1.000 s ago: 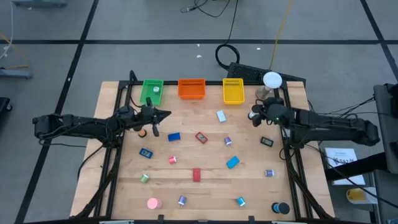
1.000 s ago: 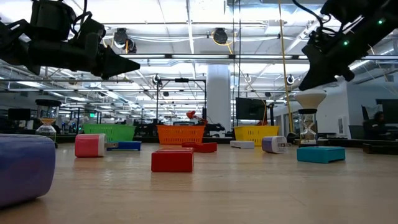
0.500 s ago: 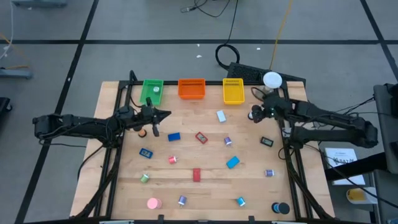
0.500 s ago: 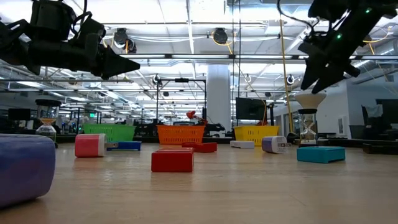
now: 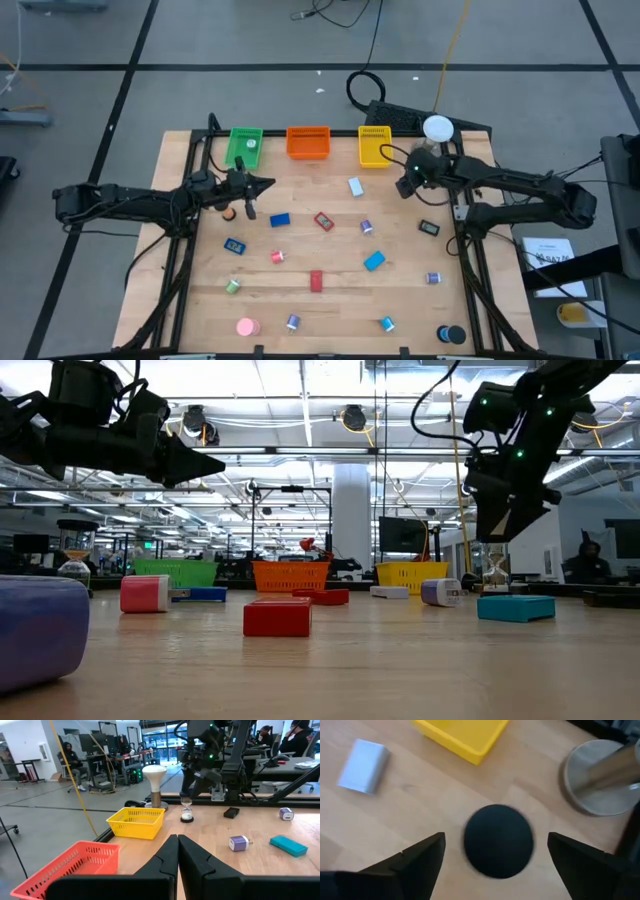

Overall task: Pick & Place Office items
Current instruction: Put the white hourglass into the yellow bin

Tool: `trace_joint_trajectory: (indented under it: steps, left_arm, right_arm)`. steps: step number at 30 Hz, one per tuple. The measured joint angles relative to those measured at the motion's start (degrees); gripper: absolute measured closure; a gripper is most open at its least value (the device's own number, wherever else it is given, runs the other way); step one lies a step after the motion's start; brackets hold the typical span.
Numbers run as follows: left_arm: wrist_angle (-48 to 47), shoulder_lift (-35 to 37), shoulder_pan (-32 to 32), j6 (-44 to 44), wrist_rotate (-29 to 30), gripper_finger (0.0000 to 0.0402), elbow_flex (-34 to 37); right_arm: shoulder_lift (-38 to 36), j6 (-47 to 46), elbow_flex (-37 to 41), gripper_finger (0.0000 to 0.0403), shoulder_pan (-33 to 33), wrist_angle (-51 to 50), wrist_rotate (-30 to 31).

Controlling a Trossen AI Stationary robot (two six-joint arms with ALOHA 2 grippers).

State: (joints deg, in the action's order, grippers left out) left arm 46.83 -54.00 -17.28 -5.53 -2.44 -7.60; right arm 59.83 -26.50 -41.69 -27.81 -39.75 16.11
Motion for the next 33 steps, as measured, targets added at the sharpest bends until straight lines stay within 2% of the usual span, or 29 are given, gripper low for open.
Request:
trace_joint_trajectory:
  steps: [5,9,12,17,24,33]
  left_arm:
    - [0.0,0.0,0.0,0.0,0.0,0.0392,0.0]
    - [0.0,0.0,0.0,0.0,0.0,0.0392,0.0]
    - [0.0,0.0,0.0,0.0,0.0,0.0392,0.0]
    - [0.0,0.0,0.0,0.0,0.0,0.0391,0.0]
    - [0.0,0.0,0.0,0.0,0.0,0.0392,0.0]
    - [0.0,0.0,0.0,0.0,0.0,0.0391,0.0]
  right_arm:
    - [0.2,4.6,0.2,0.0067,-3.5,-0.3,0.1]
    - [0.2,6.1,0.9,0.0084,-3.8,-0.3,0.0]
    - [0.2,6.2,1.3,0.0099,-3.8,-0.4,-3.2]
    - [0.2,4.6,1.5,0.0134,-3.3,0.1,-4.3]
    - [0.2,6.2,1.5,0.0202,-2.8,3.8,-4.1]
    - [-1.5,6.5,-1.1,0.0240,-2.8,2.0,-4.2]
